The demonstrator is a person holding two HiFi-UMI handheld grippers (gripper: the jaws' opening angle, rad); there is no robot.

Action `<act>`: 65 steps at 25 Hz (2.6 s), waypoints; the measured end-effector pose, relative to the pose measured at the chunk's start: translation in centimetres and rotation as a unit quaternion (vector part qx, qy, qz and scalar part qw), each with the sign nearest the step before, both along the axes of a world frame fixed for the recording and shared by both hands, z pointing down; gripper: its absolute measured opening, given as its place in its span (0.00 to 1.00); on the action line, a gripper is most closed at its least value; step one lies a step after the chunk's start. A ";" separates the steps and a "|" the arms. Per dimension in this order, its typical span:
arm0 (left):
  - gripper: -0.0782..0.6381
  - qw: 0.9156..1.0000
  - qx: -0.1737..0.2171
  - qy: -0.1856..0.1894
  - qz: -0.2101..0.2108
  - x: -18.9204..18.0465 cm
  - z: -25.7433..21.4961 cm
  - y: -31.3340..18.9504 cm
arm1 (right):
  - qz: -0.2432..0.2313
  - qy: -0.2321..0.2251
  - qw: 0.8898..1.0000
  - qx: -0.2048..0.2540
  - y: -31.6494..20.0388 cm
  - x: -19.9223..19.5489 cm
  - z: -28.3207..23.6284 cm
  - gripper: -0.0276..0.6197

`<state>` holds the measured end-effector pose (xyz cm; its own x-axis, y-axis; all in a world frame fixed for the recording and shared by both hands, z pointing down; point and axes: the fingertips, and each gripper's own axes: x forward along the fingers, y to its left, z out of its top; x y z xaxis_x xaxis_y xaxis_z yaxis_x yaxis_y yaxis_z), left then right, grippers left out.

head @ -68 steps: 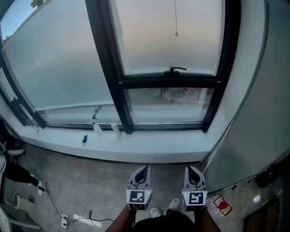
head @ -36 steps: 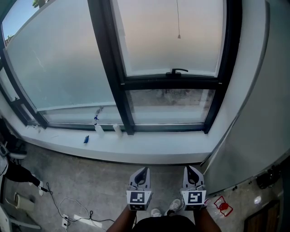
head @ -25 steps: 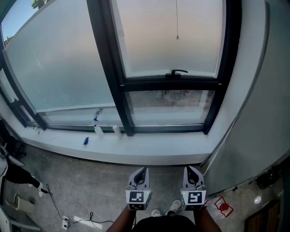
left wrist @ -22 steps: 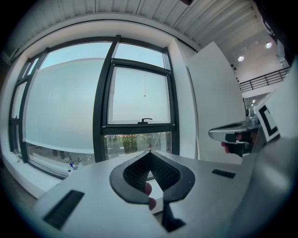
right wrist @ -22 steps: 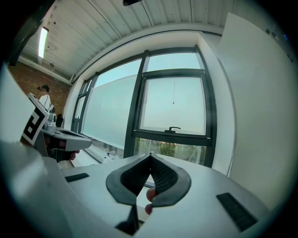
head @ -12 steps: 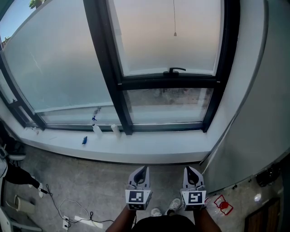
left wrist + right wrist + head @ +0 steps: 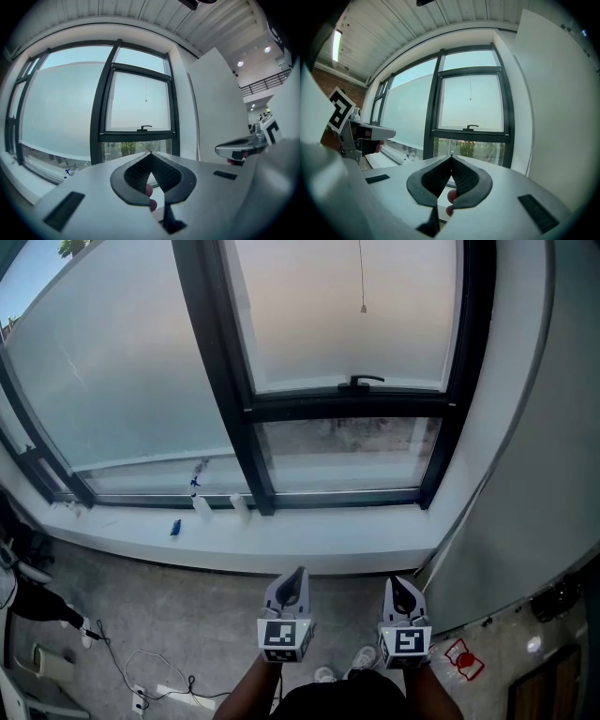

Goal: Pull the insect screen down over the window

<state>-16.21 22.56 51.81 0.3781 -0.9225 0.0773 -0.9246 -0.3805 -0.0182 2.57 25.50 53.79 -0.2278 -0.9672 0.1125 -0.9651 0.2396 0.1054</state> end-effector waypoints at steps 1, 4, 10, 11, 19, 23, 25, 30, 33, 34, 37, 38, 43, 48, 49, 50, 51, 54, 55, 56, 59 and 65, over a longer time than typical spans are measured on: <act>0.11 1.000 0.005 -0.003 0.004 0.1 -0.1 -0.3 | 0.000 0.000 1.000 0.002 -0.1 0.0 -0.2 0.05; 0.11 1.000 0.018 0.000 0.010 0.8 -0.8 -1.5 | 0.002 0.007 1.000 0.015 -1.0 -0.1 -0.6 0.05; 0.11 1.000 0.012 -0.013 0.012 2.0 -0.3 -3.8 | -0.002 0.008 1.000 0.023 -3.9 0.4 -0.7 0.05; 0.11 1.000 0.010 -0.014 0.011 2.3 -0.2 -4.3 | -0.004 0.006 1.000 0.023 -4.7 0.6 -0.7 0.05; 0.11 1.000 -0.021 -0.003 -0.003 5.1 1.5 -8.9 | -0.012 0.001 1.000 0.026 -11.5 3.2 -0.9 0.05; 0.11 1.000 -0.021 -0.001 -0.009 6.1 1.3 -11.8 | -0.011 -0.002 1.000 0.027 -14.8 4.9 -1.0 0.05; 0.11 1.000 -0.019 -0.008 -0.009 6.5 1.4 -13.0 | -0.012 -0.005 1.000 0.026 -16.0 5.5 -1.0 0.05; 0.11 0.999 -0.029 -0.006 -0.020 7.3 1.7 -15.1 | -0.020 -0.009 1.000 0.019 -18.5 6.4 -0.7 0.05; 0.11 0.999 -0.026 -0.007 -0.029 7.6 1.6 -16.6 | -0.029 -0.007 0.999 0.017 -19.9 6.6 -0.7 0.05; 0.11 0.999 -0.028 -0.011 -0.037 7.5 1.5 -17.1 | -0.033 -0.006 0.999 0.017 -20.4 6.6 -0.6 0.05; 0.11 0.996 -0.041 -0.029 -0.070 7.0 1.9 -18.4 | -0.040 -0.003 0.999 0.010 -21.7 6.7 -0.3 0.05; 0.11 0.996 -0.041 -0.028 -0.073 6.9 2.0 -18.7 | -0.042 -0.004 0.999 0.009 -22.0 6.7 -0.3 0.05; 0.11 0.996 -0.055 -0.026 -0.064 6.9 3.4 -20.6 | -0.044 -0.007 0.999 0.006 -23.9 6.9 0.0 0.05; 0.11 0.996 -0.054 -0.023 -0.061 6.6 3.4 -22.8 | -0.036 -0.011 0.999 -0.001 -26.0 6.5 0.6 0.05; 0.11 0.997 -0.052 -0.019 -0.058 6.7 3.5 -23.5 | -0.035 -0.011 0.999 0.000 -26.6 6.3 0.6 0.05; 0.11 0.997 -0.051 -0.015 -0.054 6.8 3.7 -24.2 | -0.035 -0.010 0.999 0.002 -27.2 6.1 0.5 0.04; 0.11 0.997 -0.049 -0.012 -0.049 6.9 3.8 -25.0 | -0.036 -0.008 0.999 0.005 -27.8 6.0 0.4 0.05; 0.11 0.998 -0.043 -0.011 -0.040 6.9 3.7 -27.8 | -0.035 -0.005 0.999 0.012 -30.4 5.4 -0.1 0.05; 0.11 0.998 -0.045 -0.011 -0.042 6.6 3.5 -28.8 | -0.032 -0.005 0.999 0.013 -31.3 5.3 -0.2 0.05; 0.11 0.998 -0.049 -0.009 -0.046 6.2 3.2 -29.7 | -0.029 -0.005 0.999 0.013 -32.3 5.3 -0.3 0.05; 0.11 0.998 -0.046 0.002 -0.049 5.7 2.4 -32.7 | -0.024 -0.004 1.000 0.019 -35.3 5.0 -1.0 0.05; 0.11 0.998 -0.044 0.007 -0.038 5.5 1.5 -37.5 | -0.035 0.002 0.999 0.025 -39.4 4.1 -2.1 0.05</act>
<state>-10.75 -14.96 53.33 0.3092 -0.9384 0.1540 -0.9507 -0.3090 0.0261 6.65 -13.88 51.69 -0.2939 -0.9536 0.0656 -0.9461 0.3000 0.1223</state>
